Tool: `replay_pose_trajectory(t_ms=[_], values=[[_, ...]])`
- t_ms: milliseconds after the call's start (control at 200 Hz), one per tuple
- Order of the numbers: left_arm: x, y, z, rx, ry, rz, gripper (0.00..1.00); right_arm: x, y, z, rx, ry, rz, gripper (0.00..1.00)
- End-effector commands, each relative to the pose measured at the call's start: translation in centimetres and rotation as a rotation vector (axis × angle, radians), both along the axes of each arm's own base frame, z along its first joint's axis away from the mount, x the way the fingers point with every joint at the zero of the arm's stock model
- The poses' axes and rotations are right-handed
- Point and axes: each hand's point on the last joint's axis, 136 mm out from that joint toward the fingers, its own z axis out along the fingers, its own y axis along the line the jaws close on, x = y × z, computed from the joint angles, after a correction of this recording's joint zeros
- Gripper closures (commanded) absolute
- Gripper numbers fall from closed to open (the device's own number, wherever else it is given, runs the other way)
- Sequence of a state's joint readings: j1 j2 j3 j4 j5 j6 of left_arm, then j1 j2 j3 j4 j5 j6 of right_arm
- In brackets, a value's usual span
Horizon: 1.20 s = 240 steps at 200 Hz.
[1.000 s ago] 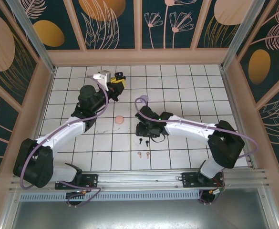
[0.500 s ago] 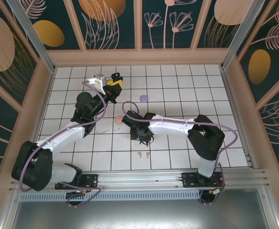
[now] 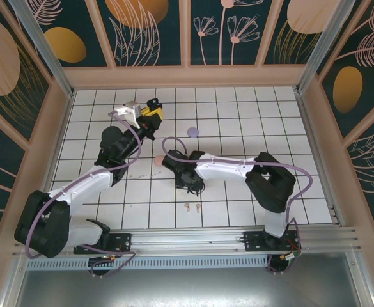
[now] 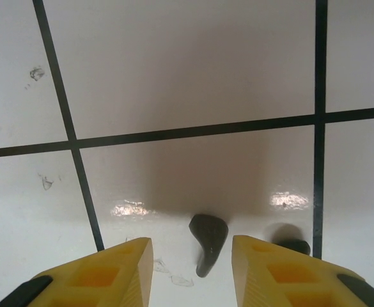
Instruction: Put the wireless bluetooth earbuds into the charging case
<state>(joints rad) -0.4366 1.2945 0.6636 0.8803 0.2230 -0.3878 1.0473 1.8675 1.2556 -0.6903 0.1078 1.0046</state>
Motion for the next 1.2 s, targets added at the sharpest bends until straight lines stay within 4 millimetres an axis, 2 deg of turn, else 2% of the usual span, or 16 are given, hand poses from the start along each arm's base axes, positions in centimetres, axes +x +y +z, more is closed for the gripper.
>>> replay_pose_trajectory(t_ms=[0,716,1196], values=[[-0.4,0.9,2.2,-0.04,-0.068,0.02,1.0,0.0,-0.2,-0.4,-0.045,0.009,0.0,0.63],[-0.5,1.0,2.0,-0.022,-0.072,0.023,1.0,0.7,-0.1,-1.8,-0.046,0.035,-0.007,0.66],[-0.6,0.9,2.1,-0.022,-0.072,0.018,1.0,0.6,0.0,-2.4,-0.036,0.041,0.004,0.76]])
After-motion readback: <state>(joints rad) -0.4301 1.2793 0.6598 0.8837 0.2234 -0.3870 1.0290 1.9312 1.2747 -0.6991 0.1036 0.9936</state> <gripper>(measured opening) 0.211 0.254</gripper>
